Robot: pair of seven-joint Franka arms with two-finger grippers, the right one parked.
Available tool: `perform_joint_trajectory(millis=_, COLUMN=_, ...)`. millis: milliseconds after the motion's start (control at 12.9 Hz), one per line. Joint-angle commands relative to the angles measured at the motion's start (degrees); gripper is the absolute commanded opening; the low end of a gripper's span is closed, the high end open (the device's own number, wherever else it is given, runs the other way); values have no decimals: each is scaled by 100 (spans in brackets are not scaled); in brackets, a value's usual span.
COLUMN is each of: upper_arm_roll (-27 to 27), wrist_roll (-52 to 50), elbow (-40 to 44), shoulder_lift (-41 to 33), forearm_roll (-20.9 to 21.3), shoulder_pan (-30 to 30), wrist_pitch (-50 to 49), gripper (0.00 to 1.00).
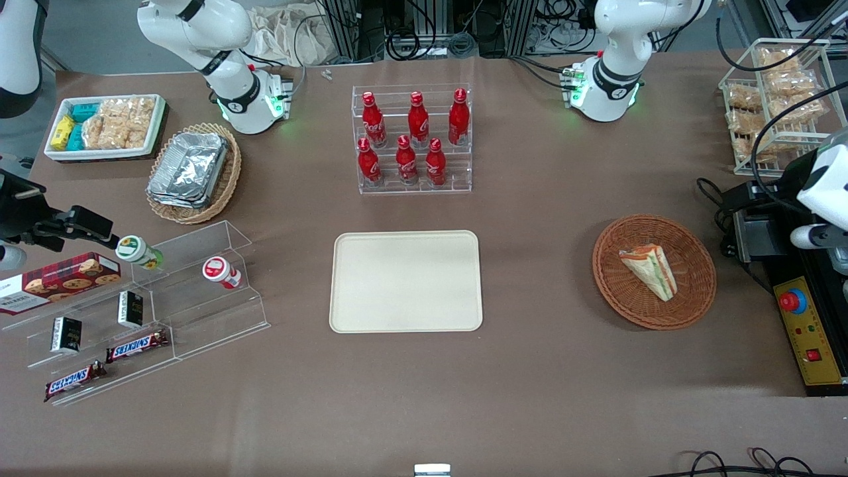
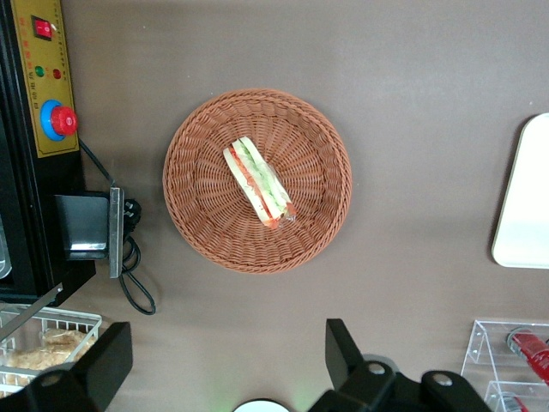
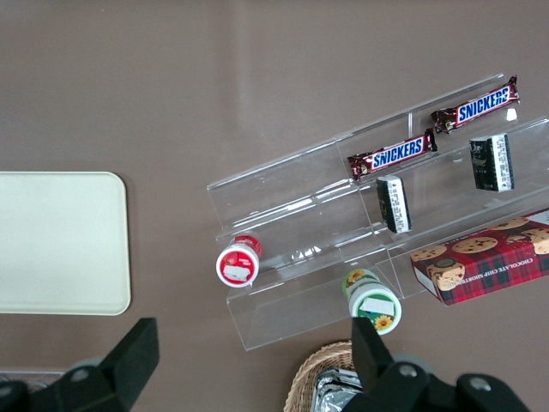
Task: Place sandwich from basket to tray
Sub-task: 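Lower the open left gripper over the wrapped sandwich in the wicker basket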
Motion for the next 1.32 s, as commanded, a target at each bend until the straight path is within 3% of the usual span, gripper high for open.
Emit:
perform_joint_trajectory(millis=0, upper_arm_roll=-34, wrist_roll=-135, elbow=115, shoulder_lift=55, forearm_roll=-37, shoulder_pan=49, wrist_pitch=-119, gripper=100)
perform_joint_trajectory(millis=311, upper_arm_roll=-25, wrist_roll=-161, elbow=27, shoulder_lift=64, forearm_roll=-54, shoulder_pan=66, wrist_pitch=-119, gripper=100)
perform_joint_trajectory(millis=544, upper_arm_roll=-7, wrist_roll=-292, elbow=-551, shoulder_lift=47, forearm_roll=-89, shoulder_pan=84, wrist_pitch=204, gripper=100)
perform_joint_trajectory(millis=933, upper_arm_roll=186, wrist_roll=-416, elbow=-2930, shoulder_lift=-532, forearm_roll=-98, shoulder_pan=102, wrist_pitch=2600, gripper=99)
perform_joint_trajectory(millis=1244, upper_arm_roll=230, wrist_roll=-1521, elbow=-3891, shoulder_lift=-122, forearm_roll=-28, shoulder_pan=84, wrist_pitch=4034, gripper=99)
